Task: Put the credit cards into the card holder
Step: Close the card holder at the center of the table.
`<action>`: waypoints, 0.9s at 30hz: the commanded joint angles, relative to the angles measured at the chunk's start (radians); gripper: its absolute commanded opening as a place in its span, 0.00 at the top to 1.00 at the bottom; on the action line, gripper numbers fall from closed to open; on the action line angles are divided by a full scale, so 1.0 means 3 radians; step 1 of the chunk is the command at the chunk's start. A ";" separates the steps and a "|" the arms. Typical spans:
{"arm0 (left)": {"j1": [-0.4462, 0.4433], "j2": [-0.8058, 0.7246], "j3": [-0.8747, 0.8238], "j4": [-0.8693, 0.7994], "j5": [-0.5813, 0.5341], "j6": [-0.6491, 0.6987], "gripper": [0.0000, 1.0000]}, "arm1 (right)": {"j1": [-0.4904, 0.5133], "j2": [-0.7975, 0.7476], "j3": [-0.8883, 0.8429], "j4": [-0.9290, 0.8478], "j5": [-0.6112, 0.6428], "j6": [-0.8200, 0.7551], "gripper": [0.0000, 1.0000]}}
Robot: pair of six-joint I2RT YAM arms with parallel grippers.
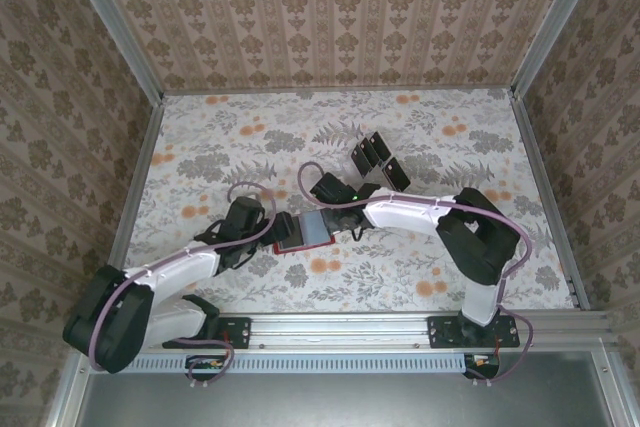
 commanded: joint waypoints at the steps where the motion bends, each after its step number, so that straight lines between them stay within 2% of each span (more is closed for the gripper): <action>1: -0.0065 0.0086 -0.0017 0.0235 0.0144 0.0006 0.00 | -0.0037 -0.0159 -0.0159 0.0216 -0.0294 0.0269 1.00; 8: -0.0170 0.0239 0.0056 0.0350 0.0147 0.0005 0.00 | -0.0065 -0.0266 -0.0282 0.0418 -0.0530 0.0473 1.00; 27: -0.0303 0.0326 0.0157 0.0351 0.0106 0.0002 0.00 | -0.0114 -0.0246 -0.0332 0.0571 -0.0710 0.0612 1.00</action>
